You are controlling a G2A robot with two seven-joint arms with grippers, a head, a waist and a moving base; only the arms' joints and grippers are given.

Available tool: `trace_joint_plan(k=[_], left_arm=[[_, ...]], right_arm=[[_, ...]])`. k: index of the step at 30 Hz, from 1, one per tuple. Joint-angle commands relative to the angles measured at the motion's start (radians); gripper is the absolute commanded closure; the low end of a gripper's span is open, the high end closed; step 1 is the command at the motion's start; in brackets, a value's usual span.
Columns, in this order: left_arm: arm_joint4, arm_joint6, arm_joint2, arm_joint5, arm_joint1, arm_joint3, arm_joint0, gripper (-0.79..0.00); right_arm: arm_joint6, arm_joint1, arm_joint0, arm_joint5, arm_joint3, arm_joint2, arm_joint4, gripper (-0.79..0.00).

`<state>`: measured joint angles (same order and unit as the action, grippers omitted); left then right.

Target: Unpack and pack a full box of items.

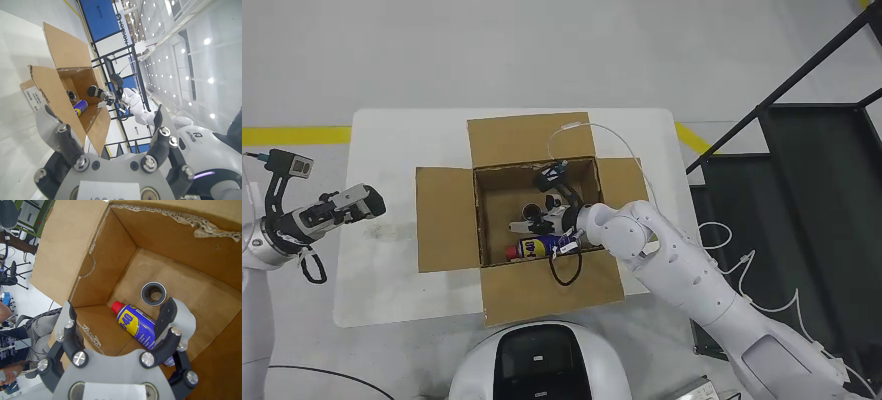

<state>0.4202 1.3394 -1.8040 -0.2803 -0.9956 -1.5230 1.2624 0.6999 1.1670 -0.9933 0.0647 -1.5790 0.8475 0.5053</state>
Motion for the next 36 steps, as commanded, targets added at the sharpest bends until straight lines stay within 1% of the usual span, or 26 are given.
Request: trace_joint_plan(k=[1, 5, 31, 36], left_arm=[[0.006, 0.007, 0.005, 0.001, 0.002, 0.006, -0.009, -0.785], [0.018, 0.010, 0.018, -0.003, 0.007, 0.034, -0.032, -0.785], [0.018, 0.010, 0.018, -0.003, 0.007, 0.034, -0.032, -0.785], [0.018, 0.010, 0.018, -0.003, 0.007, 0.034, -0.032, -0.785]], right_arm=[[0.000, 0.000, 0.000, 0.000, 0.000, 0.000, 0.000, -0.785], [0.000, 0.000, 0.000, 0.000, 0.000, 0.000, 0.000, -0.785], [-0.006, 0.000, -0.002, -0.001, 0.001, 0.002, -0.001, -0.785], [0.055, 0.007, 0.041, -0.015, 0.026, -0.015, 0.043, -0.785]])
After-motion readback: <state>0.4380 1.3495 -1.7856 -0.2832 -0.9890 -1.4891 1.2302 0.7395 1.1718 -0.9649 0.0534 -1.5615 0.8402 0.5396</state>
